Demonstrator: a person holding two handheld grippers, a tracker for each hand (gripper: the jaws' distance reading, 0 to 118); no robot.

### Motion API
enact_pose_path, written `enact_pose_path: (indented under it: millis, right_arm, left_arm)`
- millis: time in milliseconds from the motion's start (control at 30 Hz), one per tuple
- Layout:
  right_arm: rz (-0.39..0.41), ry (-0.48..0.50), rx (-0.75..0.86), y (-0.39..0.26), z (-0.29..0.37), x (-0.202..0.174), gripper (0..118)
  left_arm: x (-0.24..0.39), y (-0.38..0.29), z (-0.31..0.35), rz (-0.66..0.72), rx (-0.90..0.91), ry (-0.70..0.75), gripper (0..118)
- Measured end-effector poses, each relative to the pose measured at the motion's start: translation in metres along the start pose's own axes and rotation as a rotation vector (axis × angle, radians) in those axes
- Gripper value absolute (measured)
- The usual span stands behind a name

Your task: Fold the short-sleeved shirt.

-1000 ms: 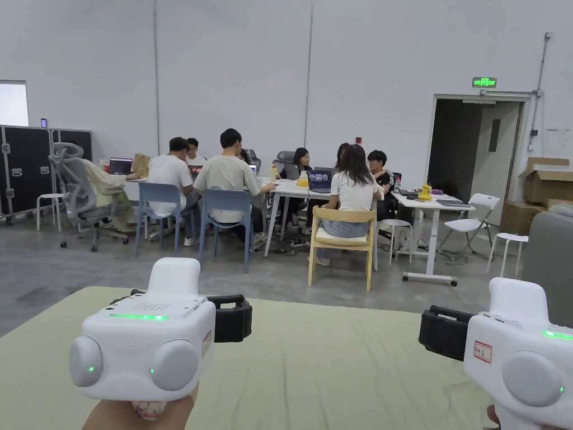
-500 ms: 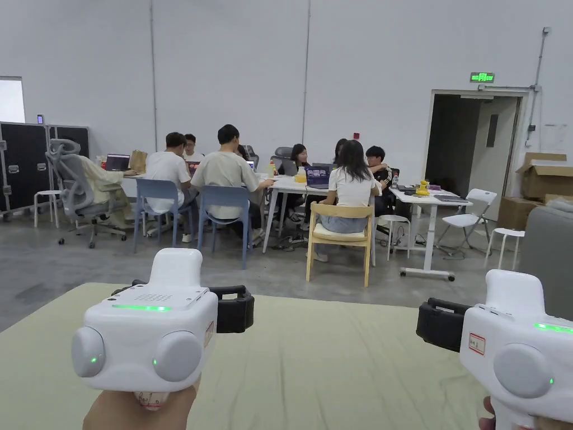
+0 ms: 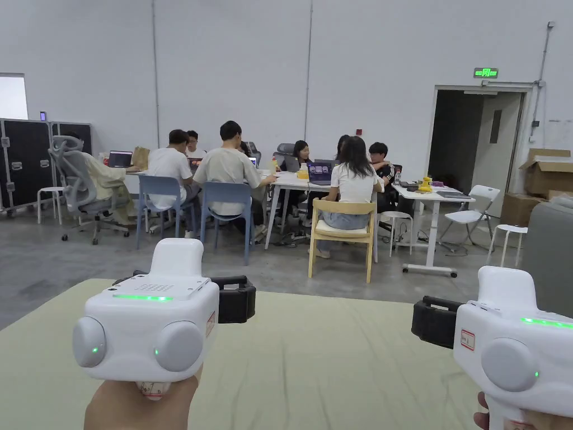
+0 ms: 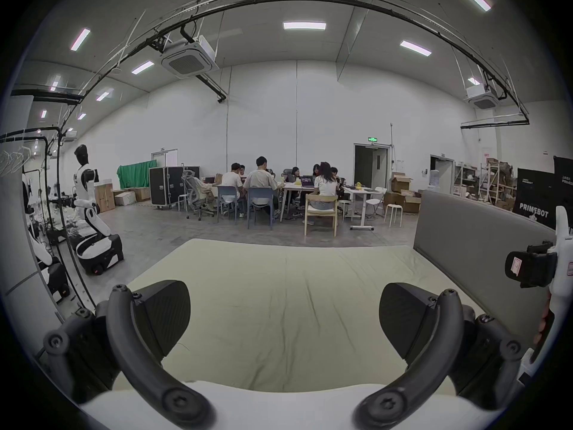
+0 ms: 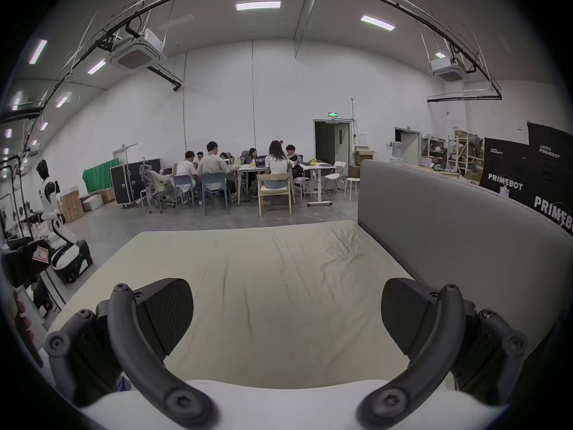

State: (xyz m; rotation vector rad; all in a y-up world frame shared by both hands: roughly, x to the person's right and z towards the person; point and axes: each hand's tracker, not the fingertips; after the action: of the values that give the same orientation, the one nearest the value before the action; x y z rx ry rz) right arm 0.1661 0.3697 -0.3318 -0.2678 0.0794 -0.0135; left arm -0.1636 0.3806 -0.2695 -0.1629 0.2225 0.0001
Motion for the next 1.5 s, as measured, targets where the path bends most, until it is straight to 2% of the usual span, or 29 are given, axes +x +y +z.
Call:
enact_pose_path:
  millis: [867,1300,1500]
  right_arm:
    - [-0.040,0.053,-0.004,0.0008,0.0011,0.0045,118]
    - [-0.001,0.026,0.012,-0.0002,0.0019,-0.0013,118]
    - [-0.029,0.035,0.001,0.0017,0.0011,0.0000,118]
  left_arm:
    - [0.0052,-0.0054,-0.0042,-0.018,-0.013,-0.008,118]
    - [0.0078,-0.0010,-0.0019,-0.019,-0.007,-0.013,118]
    - [0.0075,-0.0024,-0.0021,-0.015,-0.008,-0.005,118]
